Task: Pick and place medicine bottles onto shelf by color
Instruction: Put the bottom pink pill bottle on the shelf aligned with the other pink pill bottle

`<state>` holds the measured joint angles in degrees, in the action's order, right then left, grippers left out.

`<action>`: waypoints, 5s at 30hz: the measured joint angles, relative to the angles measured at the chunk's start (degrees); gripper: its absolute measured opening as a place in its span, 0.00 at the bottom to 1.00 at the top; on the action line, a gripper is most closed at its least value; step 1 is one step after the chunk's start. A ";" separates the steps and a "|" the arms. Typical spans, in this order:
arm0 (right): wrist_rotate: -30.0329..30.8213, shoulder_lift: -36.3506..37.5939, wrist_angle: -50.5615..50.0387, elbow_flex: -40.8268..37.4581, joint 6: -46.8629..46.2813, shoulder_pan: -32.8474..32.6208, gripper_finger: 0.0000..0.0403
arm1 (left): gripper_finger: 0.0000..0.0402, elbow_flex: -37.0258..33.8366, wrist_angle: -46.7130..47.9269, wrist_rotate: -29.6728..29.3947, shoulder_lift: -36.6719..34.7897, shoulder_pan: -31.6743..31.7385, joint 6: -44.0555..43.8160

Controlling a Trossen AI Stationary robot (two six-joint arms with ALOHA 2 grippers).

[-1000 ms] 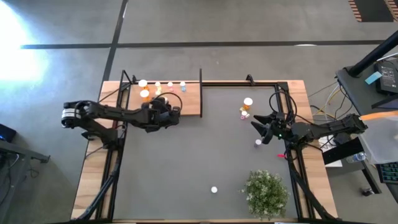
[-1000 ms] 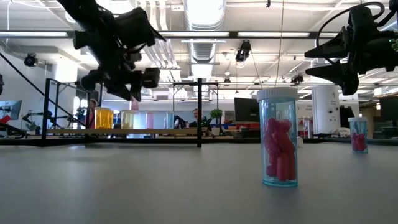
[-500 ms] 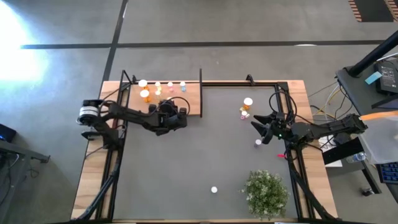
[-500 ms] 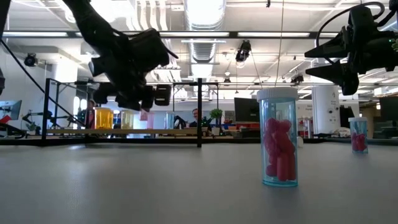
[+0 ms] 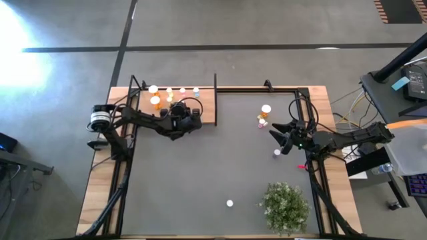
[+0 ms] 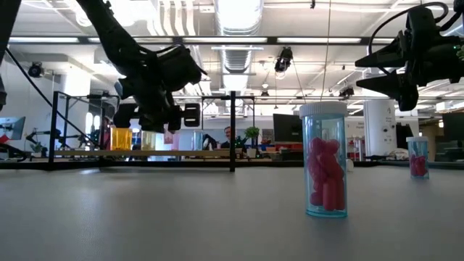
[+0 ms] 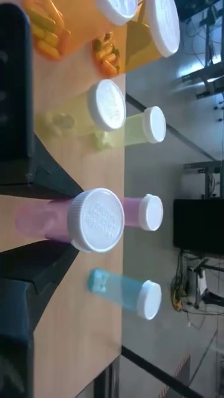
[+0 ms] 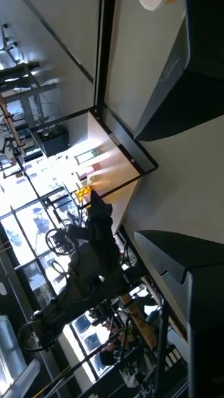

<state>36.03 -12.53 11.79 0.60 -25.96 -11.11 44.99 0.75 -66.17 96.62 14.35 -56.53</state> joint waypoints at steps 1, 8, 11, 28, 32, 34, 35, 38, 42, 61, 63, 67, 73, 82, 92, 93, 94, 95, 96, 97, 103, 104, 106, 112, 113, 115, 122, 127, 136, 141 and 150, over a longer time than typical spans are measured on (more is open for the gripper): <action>0.00 0.00 -0.02 0.00 -0.02 0.00 0.59 | 0.20 0.00 -0.30 0.50 0.00 0.41 0.02; 0.00 0.00 0.00 0.00 0.00 0.00 0.59 | 0.20 0.00 -0.34 5.72 0.00 2.94 0.02; 0.00 0.00 0.00 0.00 -0.01 0.00 0.59 | 0.20 0.00 -0.35 5.85 0.00 3.49 0.02; 0.00 0.00 0.00 0.00 -0.02 0.00 0.59 | 0.20 -0.05 -4.70 7.27 0.00 4.04 9.05; 0.00 0.00 0.00 0.00 0.00 0.00 0.59 | 0.20 -0.11 -4.71 7.36 0.00 4.06 9.05; 0.00 0.00 0.00 0.00 -0.01 0.00 0.59 | 0.20 -0.12 -4.68 7.38 0.00 4.06 9.05; 0.00 0.00 0.00 0.00 -0.01 0.01 0.59 | 0.20 -0.14 -4.68 7.38 0.00 4.06 9.05; 0.00 0.00 0.00 0.00 0.00 0.00 0.59 | 0.20 -0.24 -4.70 7.41 0.68 4.06 9.05; 0.00 0.00 0.00 0.00 0.00 0.00 0.59 | 0.20 0.25 -5.30 6.59 2.46 4.06 9.01; 0.00 0.00 0.02 0.00 0.00 0.00 0.59 | 0.20 1.31 -4.83 6.84 3.10 4.06 9.40; 0.00 0.00 0.00 0.00 0.00 0.01 0.59 | 0.20 1.29 -4.83 6.84 3.10 4.06 9.37; 0.00 0.00 0.00 0.00 -0.02 0.00 0.59 | 0.25 1.26 -4.74 6.74 3.10 4.06 9.33; -0.01 0.00 0.00 0.00 -0.02 0.01 0.59 | 0.38 1.11 -4.50 7.14 2.98 4.02 9.24; 0.00 0.00 0.02 0.00 -0.01 0.02 0.59 | 0.43 1.14 -4.66 6.99 1.77 2.59 9.35; -0.01 0.00 0.01 0.00 0.00 0.01 0.59 | 0.43 1.27 -4.62 6.13 -0.18 1.37 12.40; -0.02 0.00 0.00 0.00 -0.02 0.00 0.59 | 0.43 1.27 -4.63 5.92 -0.47 1.31 12.43; 0.00 0.00 0.00 0.00 0.00 0.00 0.59 | 0.43 1.20 -4.35 5.89 -0.81 1.29 12.48; 0.00 0.00 0.02 0.00 -0.01 0.01 0.59 | 0.43 1.08 -4.22 5.84 -1.08 1.28 12.50; -0.02 0.00 0.00 0.00 0.00 0.00 0.59 | 0.43 1.06 -4.27 5.75 -1.28 1.26 12.50; -0.01 0.00 0.00 0.00 0.00 0.00 0.59 | 0.43 0.93 -4.30 5.77 -1.63 1.26 12.50; -0.01 0.00 0.02 0.00 0.00 0.02 0.59 | 0.43 0.77 -4.22 5.33 -3.07 1.18 13.87; 0.00 0.03 -0.03 0.00 0.00 0.00 0.59 | 0.43 0.80 -4.18 5.09 -3.14 1.12 13.96; 0.00 0.02 0.04 0.00 0.00 0.00 0.59 | 0.43 0.84 -3.98 4.47 -3.69 1.03 14.09; 0.00 0.02 -0.01 0.00 0.00 0.00 0.59 | 0.43 1.01 -4.24 4.24 -6.77 -0.52 15.48; 0.00 0.02 0.03 0.00 0.00 0.02 0.59 | 0.43 0.93 -4.20 4.25 -7.27 -1.05 15.55; 0.00 0.02 -0.02 0.00 0.00 0.00 0.59 | 0.43 0.87 -4.20 5.20 -8.18 -2.24 15.74; 0.00 0.02 0.00 0.00 0.00 0.01 0.59 | 0.43 0.71 -4.20 22.04 -10.11 -4.29 15.91; 0.00 0.02 0.03 0.00 -0.01 0.01 0.59 | 0.43 0.59 -4.37 22.72 -7.88 -3.52 14.76; 0.00 0.02 0.00 0.00 0.00 0.01 0.59 | 0.43 0.50 -4.84 22.23 -4.62 -1.42 13.35; 0.00 0.01 0.02 0.00 -0.01 0.00 0.59 | 0.43 0.52 -6.25 22.11 -2.20 0.75 13.32; 0.00 0.00 0.03 0.00 -0.01 0.01 0.59 | 0.43 0.61 -6.78 20.12 -0.76 2.52 13.38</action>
<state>36.03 -12.53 11.82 0.60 -25.97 -11.10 45.60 -6.03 -46.05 95.85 16.87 -43.15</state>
